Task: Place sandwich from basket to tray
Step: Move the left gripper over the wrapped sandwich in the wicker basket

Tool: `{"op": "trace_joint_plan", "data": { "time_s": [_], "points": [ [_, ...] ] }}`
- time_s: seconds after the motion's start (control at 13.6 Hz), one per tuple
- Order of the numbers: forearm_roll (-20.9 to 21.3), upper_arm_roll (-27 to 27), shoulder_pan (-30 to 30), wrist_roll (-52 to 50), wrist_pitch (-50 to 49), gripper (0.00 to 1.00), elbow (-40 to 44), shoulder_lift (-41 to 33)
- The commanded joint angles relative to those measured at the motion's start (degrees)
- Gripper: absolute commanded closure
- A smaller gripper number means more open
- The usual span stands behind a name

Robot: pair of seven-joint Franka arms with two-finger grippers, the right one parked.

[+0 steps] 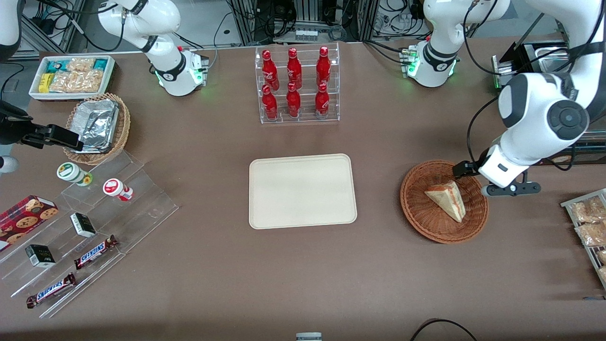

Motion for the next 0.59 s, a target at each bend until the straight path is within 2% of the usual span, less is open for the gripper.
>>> {"op": "trace_joint_plan", "data": {
  "time_s": [0.0, 0.51],
  "points": [
    [-0.63, -0.27, 0.2, -1.13, 3.66, 0.0, -2.27, -0.07],
    [-0.63, -0.35, 0.02, -17.0, 8.32, 0.0, -2.71, 2.21]
  ]
}}
